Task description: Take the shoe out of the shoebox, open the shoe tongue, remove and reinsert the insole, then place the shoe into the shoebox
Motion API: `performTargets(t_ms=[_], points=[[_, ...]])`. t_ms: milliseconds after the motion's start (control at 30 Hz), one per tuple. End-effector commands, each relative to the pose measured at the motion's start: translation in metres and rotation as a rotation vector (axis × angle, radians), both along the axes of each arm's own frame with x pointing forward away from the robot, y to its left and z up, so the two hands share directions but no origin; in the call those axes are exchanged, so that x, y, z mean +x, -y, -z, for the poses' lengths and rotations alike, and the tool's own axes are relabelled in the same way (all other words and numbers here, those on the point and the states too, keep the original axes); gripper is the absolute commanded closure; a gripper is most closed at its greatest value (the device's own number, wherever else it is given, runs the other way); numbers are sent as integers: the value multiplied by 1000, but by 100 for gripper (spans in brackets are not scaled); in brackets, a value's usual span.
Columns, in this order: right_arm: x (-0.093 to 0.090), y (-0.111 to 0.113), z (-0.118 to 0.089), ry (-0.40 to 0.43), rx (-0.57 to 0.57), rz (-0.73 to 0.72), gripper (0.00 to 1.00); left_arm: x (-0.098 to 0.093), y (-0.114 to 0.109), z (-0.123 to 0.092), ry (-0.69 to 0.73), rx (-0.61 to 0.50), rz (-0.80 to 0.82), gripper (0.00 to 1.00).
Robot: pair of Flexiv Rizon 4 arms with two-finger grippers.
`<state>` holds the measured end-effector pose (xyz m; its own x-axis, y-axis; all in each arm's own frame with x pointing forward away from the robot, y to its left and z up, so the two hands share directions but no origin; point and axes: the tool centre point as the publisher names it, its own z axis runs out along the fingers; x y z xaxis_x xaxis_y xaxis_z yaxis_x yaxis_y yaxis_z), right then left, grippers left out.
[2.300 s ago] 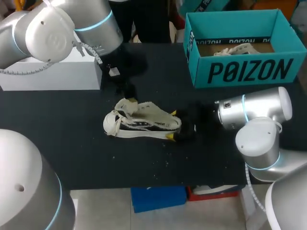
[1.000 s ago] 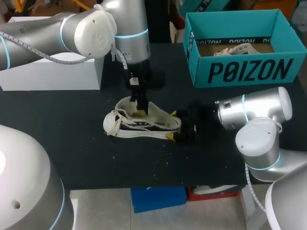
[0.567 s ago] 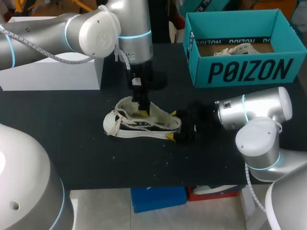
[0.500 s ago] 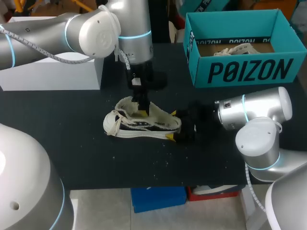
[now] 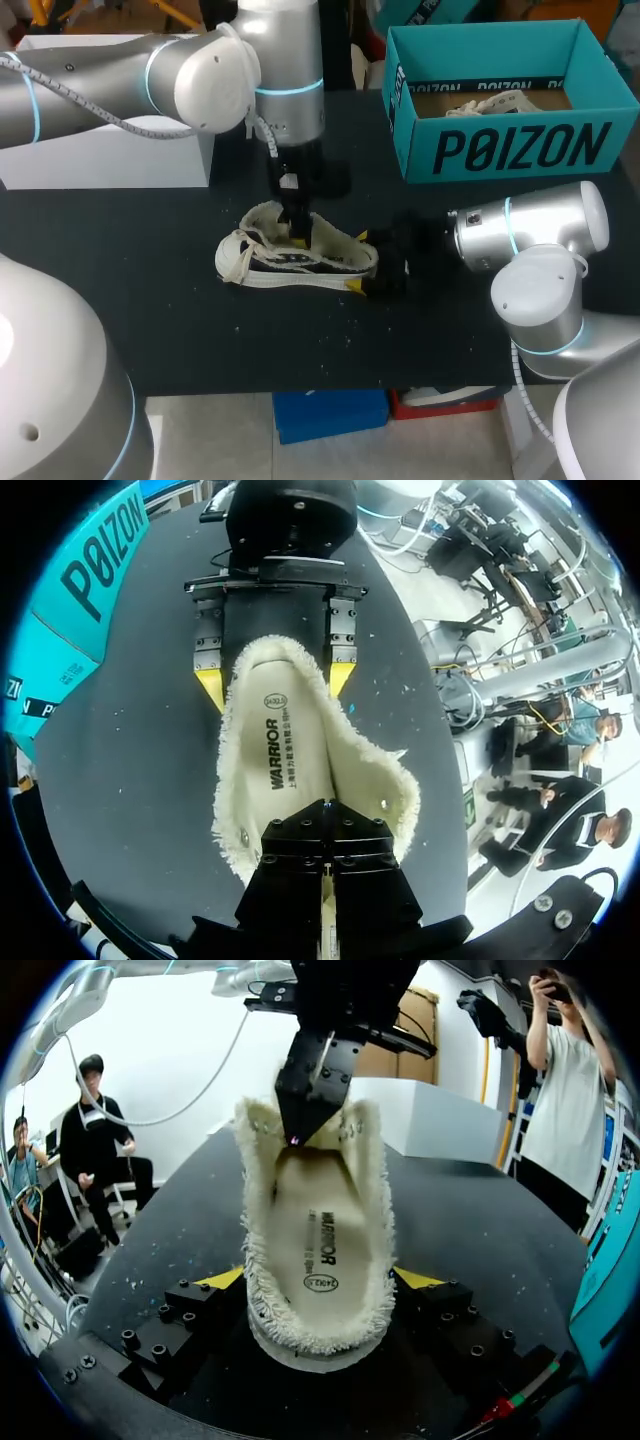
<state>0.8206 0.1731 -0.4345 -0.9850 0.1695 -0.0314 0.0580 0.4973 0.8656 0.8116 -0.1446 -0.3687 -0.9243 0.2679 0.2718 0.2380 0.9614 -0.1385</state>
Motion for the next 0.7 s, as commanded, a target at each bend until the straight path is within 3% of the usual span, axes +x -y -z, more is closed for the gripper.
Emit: performTargets(t_ms=[33,700], points=[[0,1,2,0,-2,1,100,3,3,14,-18,-7,-3,100],[0,1,2,0,-2,1,100,-20,11,41,-51,6,24,100]])
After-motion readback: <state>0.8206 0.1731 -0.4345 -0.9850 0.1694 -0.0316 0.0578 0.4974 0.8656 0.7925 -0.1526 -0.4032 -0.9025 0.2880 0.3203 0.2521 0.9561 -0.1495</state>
